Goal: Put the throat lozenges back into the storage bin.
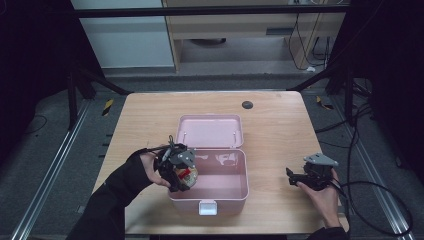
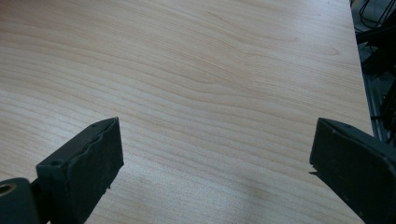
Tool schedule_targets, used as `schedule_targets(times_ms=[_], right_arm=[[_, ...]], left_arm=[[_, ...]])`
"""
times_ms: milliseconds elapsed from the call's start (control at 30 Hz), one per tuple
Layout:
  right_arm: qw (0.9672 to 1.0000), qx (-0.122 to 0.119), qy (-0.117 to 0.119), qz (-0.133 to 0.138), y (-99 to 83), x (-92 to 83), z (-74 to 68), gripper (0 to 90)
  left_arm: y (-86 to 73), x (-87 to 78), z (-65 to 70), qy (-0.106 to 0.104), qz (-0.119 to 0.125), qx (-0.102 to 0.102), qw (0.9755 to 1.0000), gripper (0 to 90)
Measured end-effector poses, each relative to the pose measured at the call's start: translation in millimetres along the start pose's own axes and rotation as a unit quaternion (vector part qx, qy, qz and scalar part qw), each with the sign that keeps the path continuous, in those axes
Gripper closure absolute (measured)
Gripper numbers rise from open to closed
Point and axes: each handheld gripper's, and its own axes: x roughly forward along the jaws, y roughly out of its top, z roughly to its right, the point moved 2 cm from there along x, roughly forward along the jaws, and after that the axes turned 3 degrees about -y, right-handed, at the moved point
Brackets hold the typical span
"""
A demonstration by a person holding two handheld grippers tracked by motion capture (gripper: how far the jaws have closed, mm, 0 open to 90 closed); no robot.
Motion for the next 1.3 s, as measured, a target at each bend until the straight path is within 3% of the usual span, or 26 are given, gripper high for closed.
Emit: schedule_targets(times_ms=[333,1300], right_arm=[[1.0,-0.001,0.002,-0.003,-0.2,0.6,-0.8,3.1],[1.0,-0.003,0.003,-0.004,-0.1,0.7,0.1,2.6]], left_arm=[[-4.9,11.6,-0.9,-0.004,-0.001,-0.006,1.0,19.5],[-8.4,13.8,-1.9,0.003,-0.008,-0.004,1.0,18.9]])
